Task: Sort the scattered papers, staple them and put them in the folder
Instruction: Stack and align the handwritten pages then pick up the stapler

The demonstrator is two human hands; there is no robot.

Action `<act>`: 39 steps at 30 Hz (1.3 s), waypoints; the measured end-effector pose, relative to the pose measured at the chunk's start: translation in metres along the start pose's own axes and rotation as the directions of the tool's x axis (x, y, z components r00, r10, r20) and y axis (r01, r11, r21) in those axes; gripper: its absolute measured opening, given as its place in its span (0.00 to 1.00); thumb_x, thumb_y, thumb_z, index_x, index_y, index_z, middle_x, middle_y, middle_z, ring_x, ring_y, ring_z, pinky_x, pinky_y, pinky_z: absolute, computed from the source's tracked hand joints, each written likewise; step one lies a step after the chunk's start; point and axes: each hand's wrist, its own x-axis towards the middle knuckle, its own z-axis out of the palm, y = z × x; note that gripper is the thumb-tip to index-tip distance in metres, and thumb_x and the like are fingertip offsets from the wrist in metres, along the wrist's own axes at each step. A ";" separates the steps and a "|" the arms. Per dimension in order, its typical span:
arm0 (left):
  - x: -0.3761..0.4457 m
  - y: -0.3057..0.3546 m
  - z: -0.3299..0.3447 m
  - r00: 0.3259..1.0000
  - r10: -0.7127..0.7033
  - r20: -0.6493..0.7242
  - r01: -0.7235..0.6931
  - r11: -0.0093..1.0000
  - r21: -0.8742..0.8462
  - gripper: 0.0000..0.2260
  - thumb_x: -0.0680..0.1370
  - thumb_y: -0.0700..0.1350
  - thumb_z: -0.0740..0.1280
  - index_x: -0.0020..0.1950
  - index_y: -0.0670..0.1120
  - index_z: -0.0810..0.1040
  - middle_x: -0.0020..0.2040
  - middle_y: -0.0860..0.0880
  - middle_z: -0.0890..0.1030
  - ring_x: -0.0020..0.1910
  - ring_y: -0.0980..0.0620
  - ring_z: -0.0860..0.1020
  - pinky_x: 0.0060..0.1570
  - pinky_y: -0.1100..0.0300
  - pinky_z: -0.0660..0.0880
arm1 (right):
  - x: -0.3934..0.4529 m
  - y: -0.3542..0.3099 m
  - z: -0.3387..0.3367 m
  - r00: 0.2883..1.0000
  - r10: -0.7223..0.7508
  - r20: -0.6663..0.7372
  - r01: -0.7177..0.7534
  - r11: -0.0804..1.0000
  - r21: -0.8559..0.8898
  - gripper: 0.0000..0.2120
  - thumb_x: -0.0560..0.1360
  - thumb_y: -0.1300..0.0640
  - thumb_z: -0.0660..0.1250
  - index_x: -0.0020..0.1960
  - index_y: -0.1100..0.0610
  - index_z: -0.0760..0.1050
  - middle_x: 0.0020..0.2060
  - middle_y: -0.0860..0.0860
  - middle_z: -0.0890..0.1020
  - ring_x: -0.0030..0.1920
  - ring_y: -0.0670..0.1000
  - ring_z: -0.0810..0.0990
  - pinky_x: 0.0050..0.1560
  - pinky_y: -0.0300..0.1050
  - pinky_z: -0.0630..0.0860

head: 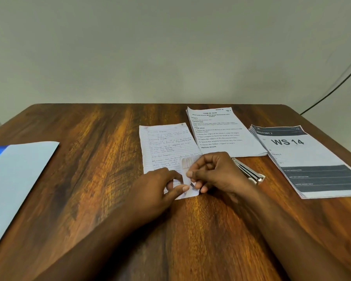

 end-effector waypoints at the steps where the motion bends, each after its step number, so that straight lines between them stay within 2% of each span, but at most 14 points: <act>1: 0.000 -0.001 0.000 1.000 -0.007 0.003 0.007 1.000 0.008 0.18 0.81 0.69 0.60 0.59 0.60 0.81 0.42 0.61 0.78 0.44 0.61 0.76 0.41 0.61 0.71 | 0.000 0.000 0.000 1.000 0.000 -0.001 0.000 1.000 -0.003 0.09 0.71 0.63 0.80 0.47 0.65 0.83 0.36 0.63 0.86 0.34 0.57 0.84 0.31 0.45 0.81; 4: 0.000 -0.001 0.001 1.000 -0.020 0.012 0.020 1.000 0.019 0.14 0.82 0.66 0.62 0.60 0.61 0.80 0.43 0.61 0.78 0.44 0.62 0.76 0.41 0.62 0.70 | 0.001 0.001 0.000 1.000 0.003 -0.001 -0.003 1.000 -0.018 0.09 0.71 0.62 0.80 0.47 0.64 0.84 0.36 0.62 0.86 0.33 0.57 0.84 0.32 0.45 0.81; 10: 0.000 0.003 0.000 1.000 -0.030 0.007 0.030 0.999 0.014 0.13 0.82 0.64 0.65 0.62 0.61 0.80 0.45 0.60 0.79 0.45 0.61 0.77 0.44 0.60 0.73 | 0.004 0.001 -0.005 0.997 -0.019 -0.076 0.017 1.000 -0.026 0.08 0.73 0.58 0.80 0.46 0.62 0.83 0.35 0.59 0.86 0.31 0.54 0.81 0.29 0.44 0.78; 14: -0.001 0.002 0.002 0.999 -0.025 -0.024 0.026 1.000 0.012 0.13 0.80 0.65 0.66 0.61 0.62 0.80 0.43 0.60 0.78 0.45 0.60 0.77 0.42 0.63 0.71 | 0.003 0.000 -0.004 0.996 -0.016 -0.089 0.012 0.999 -0.038 0.14 0.72 0.51 0.80 0.46 0.62 0.83 0.35 0.59 0.86 0.29 0.54 0.80 0.29 0.44 0.77; 17: 0.000 0.000 0.003 0.999 -0.023 -0.036 0.024 1.000 0.004 0.15 0.80 0.67 0.66 0.61 0.62 0.80 0.42 0.60 0.78 0.45 0.60 0.77 0.41 0.64 0.70 | 0.002 -0.001 -0.002 0.994 -0.016 -0.106 0.006 0.995 -0.098 0.22 0.68 0.46 0.82 0.46 0.62 0.80 0.33 0.58 0.86 0.28 0.53 0.80 0.28 0.45 0.76; 19: -0.001 0.000 0.004 0.999 -0.019 -0.034 0.019 1.000 0.006 0.16 0.79 0.68 0.66 0.62 0.62 0.80 0.42 0.60 0.78 0.45 0.60 0.77 0.41 0.63 0.70 | 0.002 -0.001 -0.002 0.989 -0.002 -0.146 -0.018 0.991 -0.136 0.25 0.65 0.42 0.83 0.46 0.59 0.76 0.32 0.57 0.85 0.28 0.52 0.81 0.28 0.45 0.76; 22: -0.002 -0.001 0.003 0.999 -0.025 -0.035 0.025 1.000 0.005 0.16 0.79 0.68 0.67 0.62 0.62 0.80 0.42 0.60 0.78 0.44 0.60 0.77 0.42 0.62 0.72 | 0.005 -0.002 -0.007 0.980 0.048 -0.194 -0.079 0.984 -0.159 0.26 0.67 0.41 0.81 0.50 0.58 0.74 0.33 0.56 0.86 0.27 0.53 0.81 0.28 0.45 0.77; 26: -0.001 0.001 0.002 0.999 -0.034 -0.009 0.034 0.999 0.017 0.18 0.78 0.68 0.68 0.63 0.62 0.79 0.43 0.61 0.76 0.45 0.61 0.76 0.41 0.63 0.70 | 0.007 -0.001 -0.027 0.954 0.145 -0.261 -0.225 0.924 -0.308 0.27 0.67 0.41 0.82 0.55 0.53 0.74 0.41 0.53 0.86 0.34 0.52 0.86 0.30 0.46 0.82; 28: -0.001 0.001 0.001 0.999 -0.033 -0.006 0.033 0.999 0.024 0.19 0.77 0.69 0.68 0.64 0.62 0.79 0.43 0.62 0.76 0.45 0.61 0.76 0.41 0.64 0.69 | 0.009 0.000 -0.032 0.946 0.175 -0.272 -0.253 0.924 -0.287 0.29 0.65 0.42 0.83 0.56 0.53 0.75 0.44 0.53 0.85 0.37 0.53 0.87 0.32 0.48 0.84; 31: -0.001 0.000 0.000 1.000 -0.022 0.001 0.022 0.999 0.033 0.20 0.77 0.70 0.67 0.64 0.62 0.79 0.44 0.61 0.76 0.46 0.61 0.76 0.42 0.65 0.69 | 0.010 0.001 -0.026 0.949 0.169 -0.266 -0.235 0.943 -0.236 0.26 0.65 0.47 0.85 0.56 0.55 0.77 0.45 0.53 0.85 0.36 0.52 0.86 0.29 0.45 0.82; 34: -0.001 -0.001 -0.002 0.999 -0.041 0.016 0.041 0.999 0.008 0.21 0.76 0.71 0.68 0.63 0.62 0.79 0.44 0.60 0.77 0.46 0.61 0.76 0.43 0.62 0.73 | 0.011 0.009 -0.012 0.962 0.076 -0.261 -0.137 0.965 -0.223 0.18 0.69 0.53 0.83 0.54 0.56 0.82 0.39 0.50 0.86 0.29 0.44 0.82 0.25 0.40 0.76; 36: 0.000 -0.002 -0.004 0.998 -0.058 0.034 0.059 0.997 -0.045 0.20 0.75 0.70 0.70 0.61 0.61 0.81 0.43 0.59 0.78 0.45 0.61 0.77 0.41 0.61 0.73 | 0.014 0.019 -0.005 0.955 0.000 -0.298 -0.079 0.964 -0.255 0.13 0.70 0.55 0.82 0.52 0.53 0.84 0.38 0.48 0.86 0.35 0.43 0.85 0.35 0.49 0.84; 38: 0.001 -0.003 -0.005 0.995 -0.093 0.029 0.097 0.978 -0.184 0.19 0.74 0.68 0.73 0.60 0.60 0.82 0.43 0.58 0.81 0.40 0.60 0.78 0.38 0.62 0.72 | 0.016 0.024 -0.003 0.949 -0.048 -0.311 -0.056 0.947 -0.315 0.09 0.70 0.55 0.81 0.47 0.49 0.84 0.38 0.47 0.87 0.41 0.48 0.87 0.45 0.57 0.85; 39: 0.002 -0.004 -0.007 0.992 -0.129 -0.011 0.122 0.961 -0.250 0.18 0.74 0.66 0.74 0.60 0.59 0.82 0.44 0.58 0.81 0.39 0.59 0.78 0.38 0.62 0.72 | 0.016 0.022 -0.005 0.955 -0.048 -0.294 -0.049 0.947 -0.316 0.08 0.69 0.56 0.81 0.45 0.50 0.84 0.38 0.48 0.87 0.41 0.50 0.87 0.46 0.57 0.85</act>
